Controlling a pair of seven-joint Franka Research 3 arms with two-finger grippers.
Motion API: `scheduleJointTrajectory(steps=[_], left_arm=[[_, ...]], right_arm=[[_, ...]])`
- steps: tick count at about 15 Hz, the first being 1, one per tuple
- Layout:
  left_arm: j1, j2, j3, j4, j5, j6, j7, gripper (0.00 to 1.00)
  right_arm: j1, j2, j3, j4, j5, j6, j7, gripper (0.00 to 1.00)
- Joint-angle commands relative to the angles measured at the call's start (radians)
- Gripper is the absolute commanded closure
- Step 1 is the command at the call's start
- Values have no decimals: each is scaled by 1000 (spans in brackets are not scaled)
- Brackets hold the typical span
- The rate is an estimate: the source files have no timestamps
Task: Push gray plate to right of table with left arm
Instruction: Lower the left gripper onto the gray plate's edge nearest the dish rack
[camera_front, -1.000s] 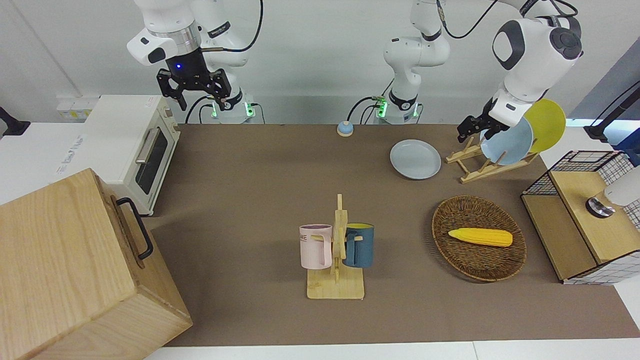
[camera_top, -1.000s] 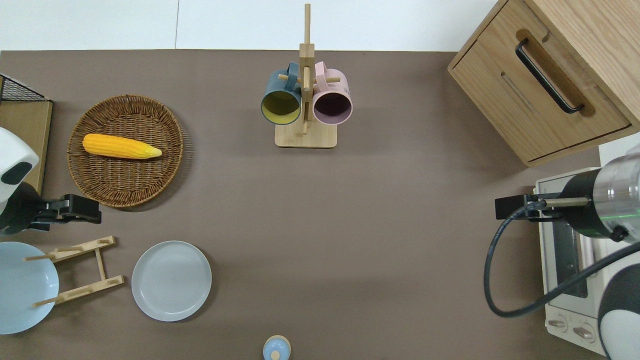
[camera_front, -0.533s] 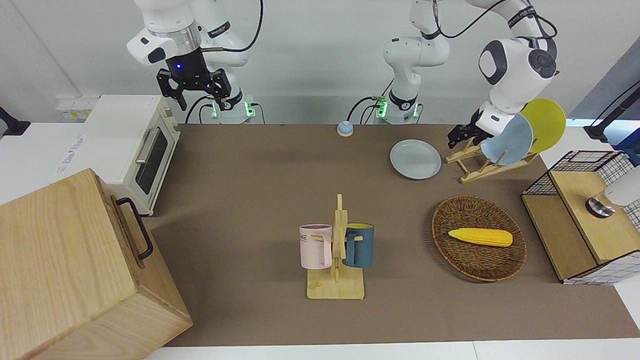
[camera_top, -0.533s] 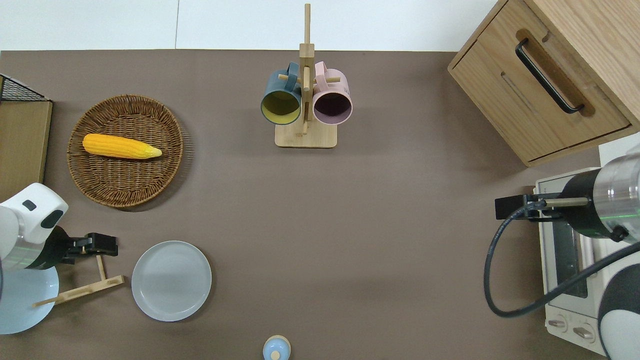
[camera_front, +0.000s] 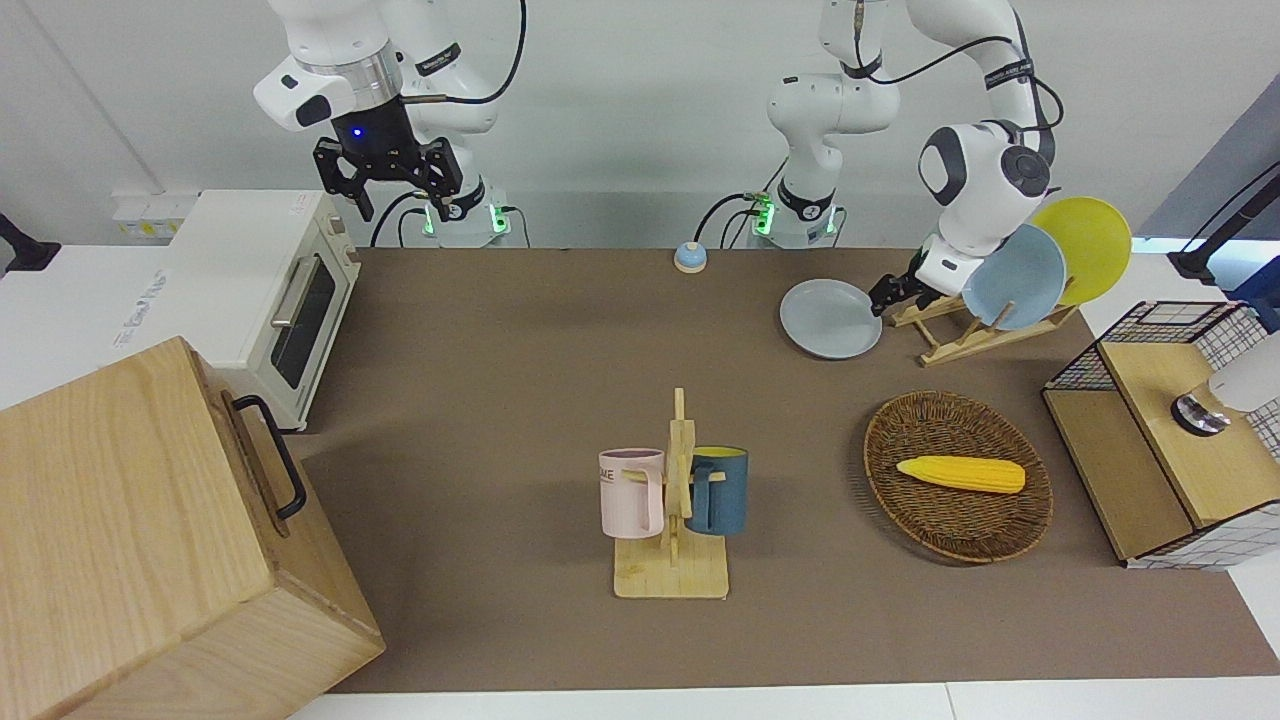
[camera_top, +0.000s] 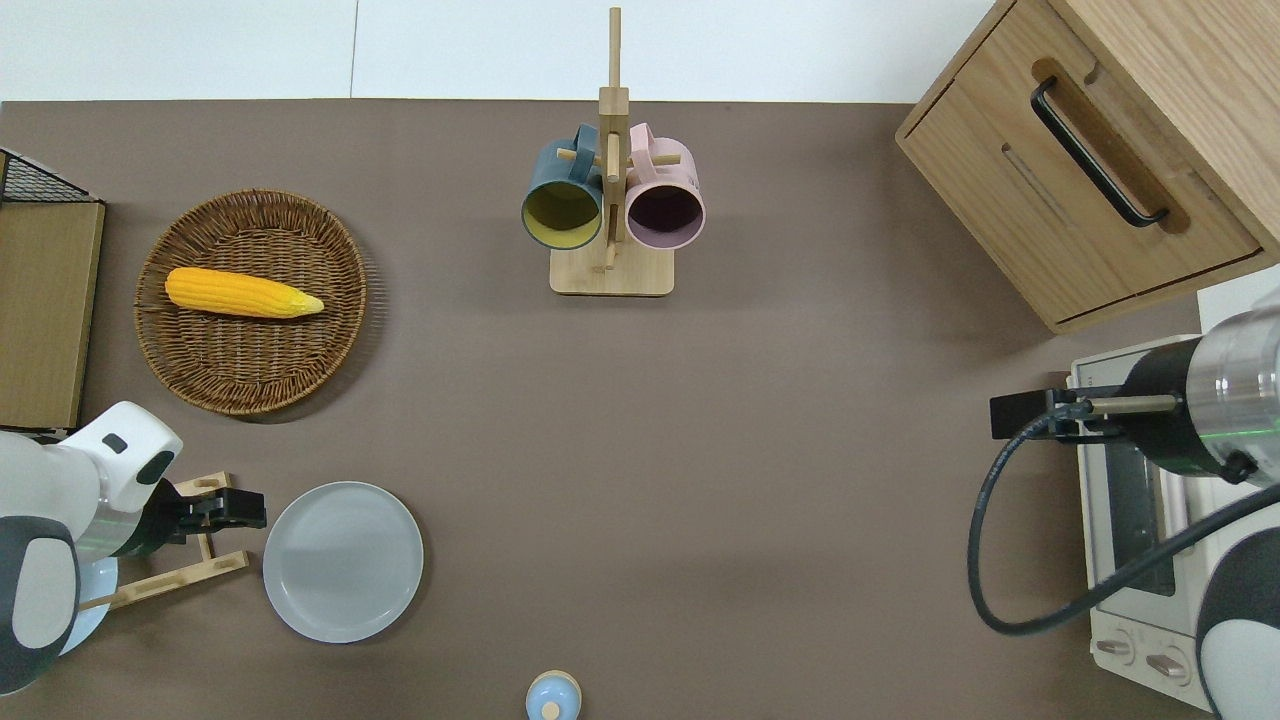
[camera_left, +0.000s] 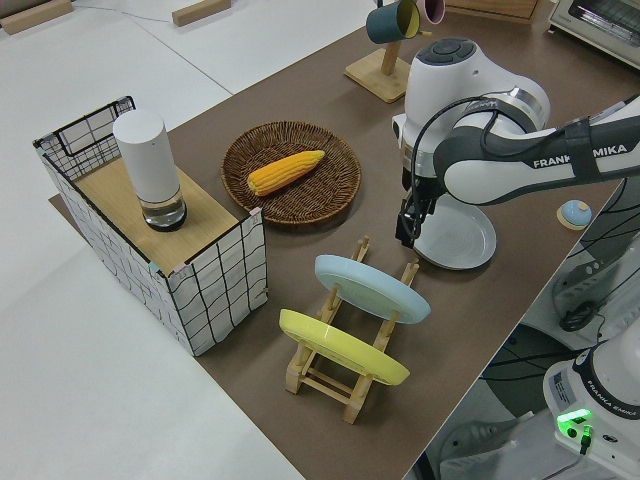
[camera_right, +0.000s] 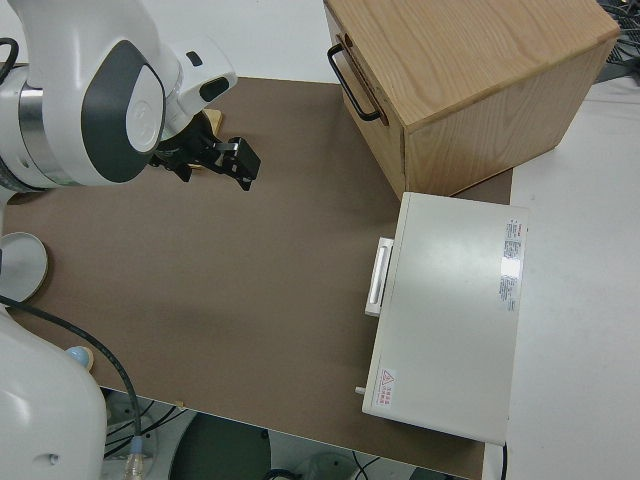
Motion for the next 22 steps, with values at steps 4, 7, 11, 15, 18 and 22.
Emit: scheduleJointTrajectory(steps=[4, 7, 11, 15, 18, 22], left_arm=[[-9, -48, 12, -122, 13, 70, 53, 74], [-10, -48, 12, -127, 13, 66, 53, 90], [-21, -80, 13, -117, 4, 41, 55, 90], [-27, -96, 14, -108, 0, 12, 55, 92], [-29, -100, 14, -108, 0, 7, 53, 92], [-30, -111, 26, -110, -19, -28, 55, 95]], right_arm=[[-30, -27, 17, -27, 22, -1, 11, 5], [-30, -27, 17, -27, 22, -1, 11, 5], [-30, -27, 17, -27, 22, -1, 11, 5], [-30, -27, 17, -27, 22, -1, 11, 5], [-30, -27, 17, -27, 22, -1, 11, 5], [-30, -27, 17, -27, 22, -1, 11, 5]])
